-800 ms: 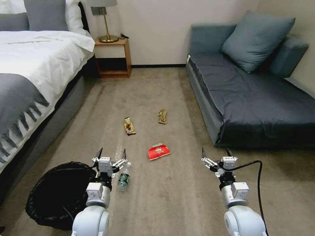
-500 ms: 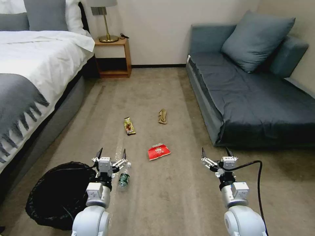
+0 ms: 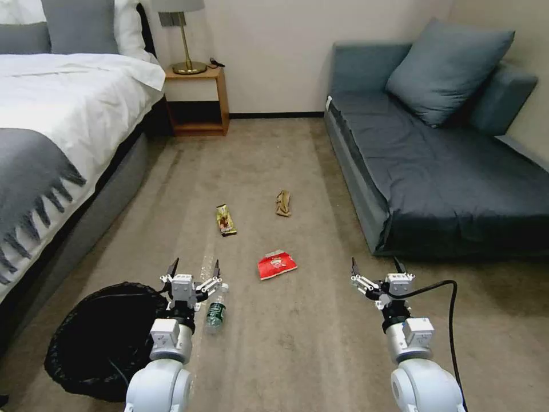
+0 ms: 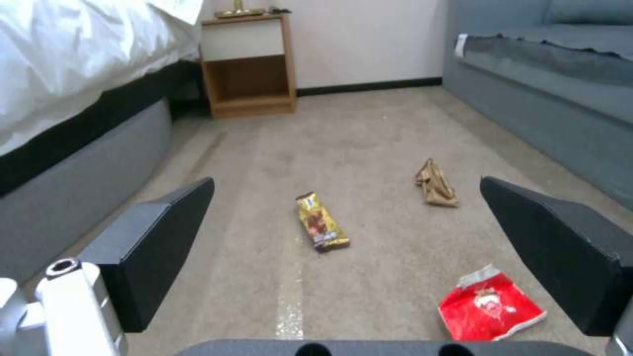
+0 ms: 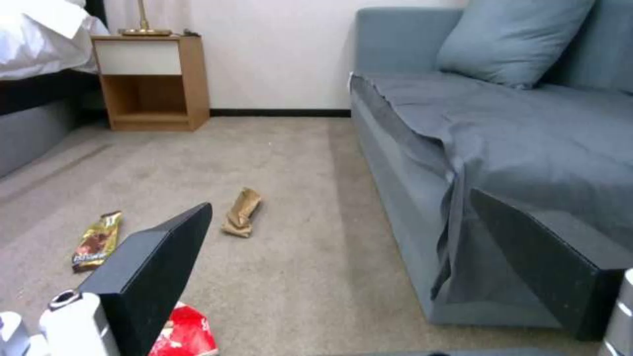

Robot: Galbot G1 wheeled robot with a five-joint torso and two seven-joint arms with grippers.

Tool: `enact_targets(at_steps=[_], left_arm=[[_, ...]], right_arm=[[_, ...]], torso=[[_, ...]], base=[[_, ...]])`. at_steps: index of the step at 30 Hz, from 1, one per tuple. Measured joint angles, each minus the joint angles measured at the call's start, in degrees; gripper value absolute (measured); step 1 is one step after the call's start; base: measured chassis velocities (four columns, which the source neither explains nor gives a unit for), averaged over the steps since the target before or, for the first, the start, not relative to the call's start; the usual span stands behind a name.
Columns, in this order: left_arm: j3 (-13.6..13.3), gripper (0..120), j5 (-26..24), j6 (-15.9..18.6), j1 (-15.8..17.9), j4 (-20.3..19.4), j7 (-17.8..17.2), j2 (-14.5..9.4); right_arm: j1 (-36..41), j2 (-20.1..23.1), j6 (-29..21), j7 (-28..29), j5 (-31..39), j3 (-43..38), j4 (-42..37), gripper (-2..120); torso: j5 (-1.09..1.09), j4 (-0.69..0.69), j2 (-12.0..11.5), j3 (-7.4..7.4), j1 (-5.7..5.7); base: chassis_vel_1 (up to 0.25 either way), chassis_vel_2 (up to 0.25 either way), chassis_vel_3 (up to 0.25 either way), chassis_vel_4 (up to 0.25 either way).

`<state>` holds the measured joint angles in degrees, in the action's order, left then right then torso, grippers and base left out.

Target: Pick up the trash bin, then pick up the garbage on the floor and place it into the trash bin.

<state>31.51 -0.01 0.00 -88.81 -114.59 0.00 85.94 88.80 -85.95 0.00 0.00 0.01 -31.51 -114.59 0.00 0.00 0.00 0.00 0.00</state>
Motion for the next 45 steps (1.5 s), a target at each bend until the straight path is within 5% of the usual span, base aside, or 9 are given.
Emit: enact_targets(at_steps=[31,39,45], left_arm=[[0.0,100,-0.1,-0.1,-0.3,-0.6,-0.1,-0.3],[0.5,100,-6.4,-6.0,-8.6,-13.6,-3.5,-6.6],[-2.9,100,-8.2,-4.7,-11.1,-12.7,-1.9,-9.9]], right_arm=[[0.5,-0.1,0.4,0.1,-0.2,0.3,-0.5,100],[14.1,-5.1,11.4,4.1,-8.3,8.7,-13.2,100],[16.6,-6.2,12.8,4.8,-5.4,9.5,-15.9,100]], torso=[[0.00,0.00,0.0,0.00,0.00],[0.04,0.01,0.0,-0.02,0.00],[-0.01,0.00,0.0,-0.01,0.00]], base=[[0.000,0.000,0.000,0.000],[0.000,0.000,0.000,0.000],[0.000,0.000,0.000,0.000]])
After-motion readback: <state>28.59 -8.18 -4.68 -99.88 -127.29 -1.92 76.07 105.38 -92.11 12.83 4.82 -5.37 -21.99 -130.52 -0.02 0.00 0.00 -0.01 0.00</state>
